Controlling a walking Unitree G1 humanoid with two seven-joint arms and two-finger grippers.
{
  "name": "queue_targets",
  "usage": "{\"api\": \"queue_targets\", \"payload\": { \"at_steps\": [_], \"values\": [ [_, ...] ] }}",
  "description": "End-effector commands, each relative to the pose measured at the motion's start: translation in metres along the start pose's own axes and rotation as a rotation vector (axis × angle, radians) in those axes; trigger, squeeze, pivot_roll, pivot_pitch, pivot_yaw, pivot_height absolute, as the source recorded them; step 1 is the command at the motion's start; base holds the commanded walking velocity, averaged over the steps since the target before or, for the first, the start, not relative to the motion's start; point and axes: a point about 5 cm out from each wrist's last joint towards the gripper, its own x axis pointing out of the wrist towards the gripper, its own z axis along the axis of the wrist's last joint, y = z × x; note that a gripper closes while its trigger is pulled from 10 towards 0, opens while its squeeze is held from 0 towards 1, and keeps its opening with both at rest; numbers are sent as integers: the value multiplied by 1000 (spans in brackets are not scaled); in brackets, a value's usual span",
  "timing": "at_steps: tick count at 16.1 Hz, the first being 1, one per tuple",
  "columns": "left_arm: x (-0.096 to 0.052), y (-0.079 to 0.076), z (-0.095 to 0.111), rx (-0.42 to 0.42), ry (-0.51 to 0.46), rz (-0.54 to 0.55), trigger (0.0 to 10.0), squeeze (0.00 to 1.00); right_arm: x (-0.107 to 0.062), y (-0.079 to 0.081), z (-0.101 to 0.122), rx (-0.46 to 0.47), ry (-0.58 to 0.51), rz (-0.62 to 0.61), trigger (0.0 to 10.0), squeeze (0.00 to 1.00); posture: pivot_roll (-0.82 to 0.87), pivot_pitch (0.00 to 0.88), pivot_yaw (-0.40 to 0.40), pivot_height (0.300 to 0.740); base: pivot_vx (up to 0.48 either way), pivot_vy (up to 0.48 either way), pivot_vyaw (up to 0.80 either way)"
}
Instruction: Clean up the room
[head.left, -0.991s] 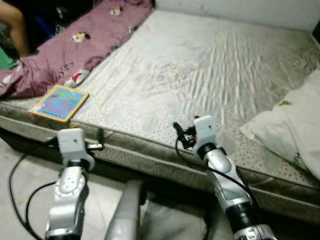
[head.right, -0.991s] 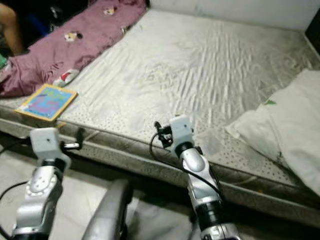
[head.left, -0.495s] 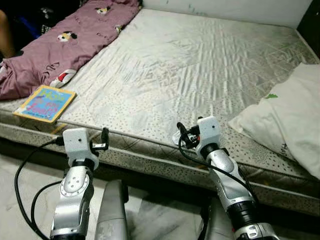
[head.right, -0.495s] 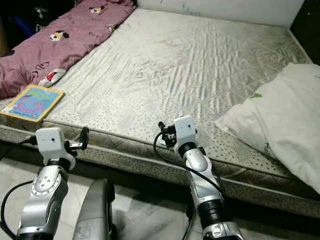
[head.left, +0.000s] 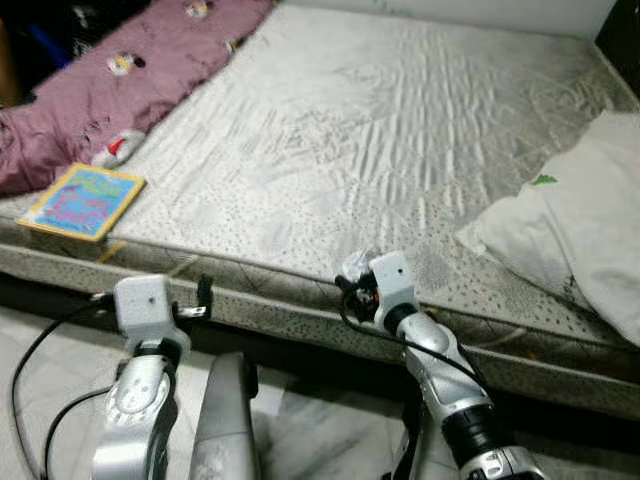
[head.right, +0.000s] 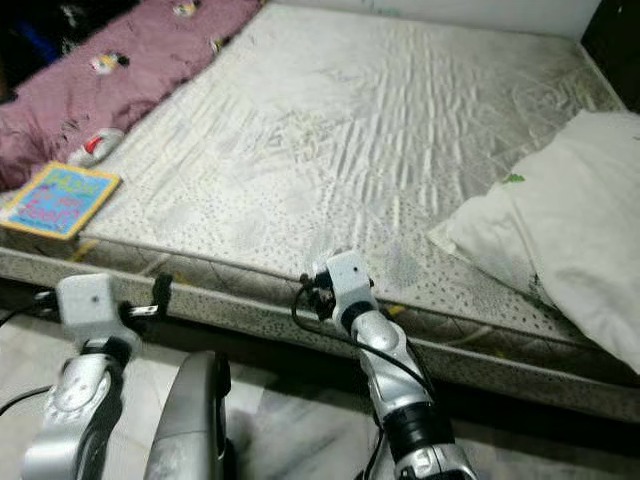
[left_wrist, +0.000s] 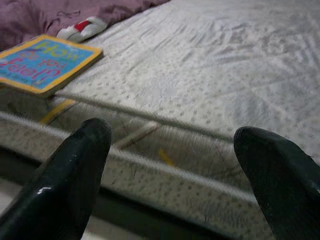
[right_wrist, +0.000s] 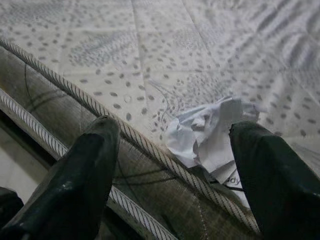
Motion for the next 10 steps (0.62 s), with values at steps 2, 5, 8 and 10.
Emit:
{"api": "queue_targets", "payload": {
  "at_steps": [2,5,8,10],
  "values": [
    [-16,8,-1,9,36,30,10000,0,10,6,15,-2,-33,-9,10000,0,219,138,-24,531,0,0,0],
    [-22,7,6,11,29,41,10000,0,20,3,28,60,-64,-78,10000,0,240,149,-32,531,0,0,0],
    [-26,5,9,6,35,46,10000,0,27,1,32,124,-50,-136,10000,0,247,159,-43,531,0,0,0],
    [-31,4,8,2,48,54,10000,0,30,2,32,127,-40,-157,10000,0,253,170,-51,531,0,0,0]
  ]
}}
